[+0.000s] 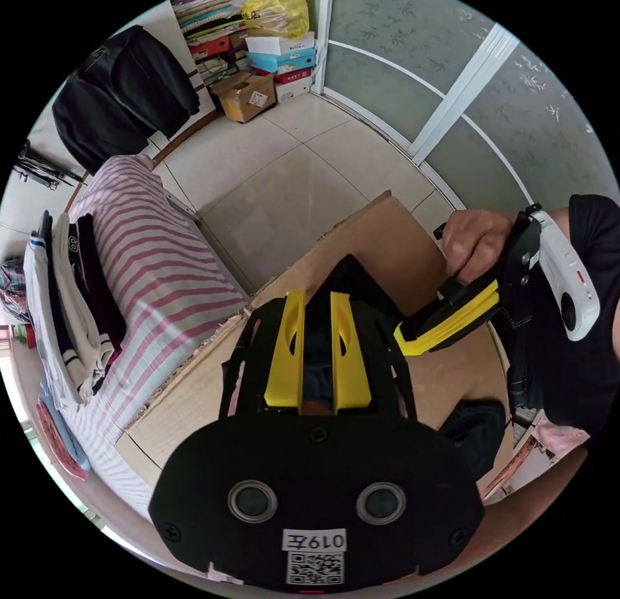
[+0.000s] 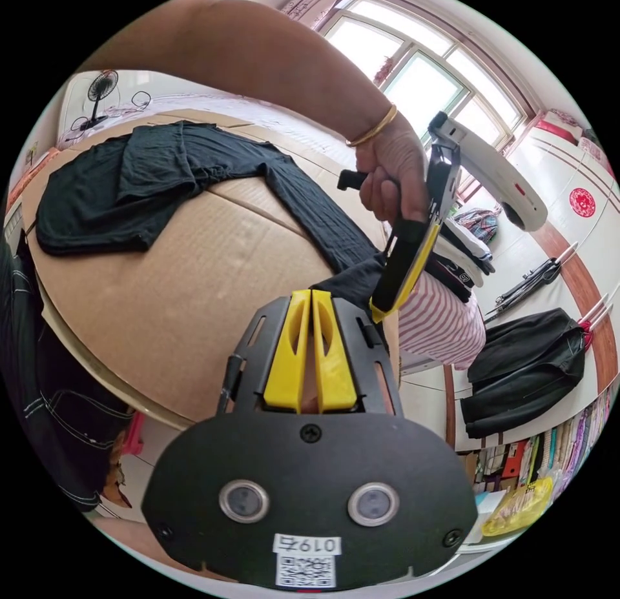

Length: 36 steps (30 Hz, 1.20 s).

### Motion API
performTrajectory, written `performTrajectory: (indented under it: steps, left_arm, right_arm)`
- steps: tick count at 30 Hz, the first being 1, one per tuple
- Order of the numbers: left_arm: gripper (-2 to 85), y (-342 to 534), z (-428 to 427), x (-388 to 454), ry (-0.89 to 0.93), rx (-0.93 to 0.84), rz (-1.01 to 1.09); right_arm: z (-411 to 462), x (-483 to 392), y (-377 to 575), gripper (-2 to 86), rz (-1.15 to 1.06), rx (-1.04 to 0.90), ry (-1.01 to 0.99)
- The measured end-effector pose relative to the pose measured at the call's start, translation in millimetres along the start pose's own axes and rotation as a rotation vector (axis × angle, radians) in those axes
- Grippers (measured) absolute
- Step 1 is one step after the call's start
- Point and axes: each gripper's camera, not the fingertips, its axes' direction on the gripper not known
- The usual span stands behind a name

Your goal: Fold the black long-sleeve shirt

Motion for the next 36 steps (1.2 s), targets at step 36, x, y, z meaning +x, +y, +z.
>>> performTrajectory:
  steps: [36]
  left_arm:
    - [0.8,490.9,-180.6,249.6,-0.333,0.813,-0.525]
  right_arm:
    - [-139.0,-156.1,-272.5,-1.0,-0.114,0.367,0.228]
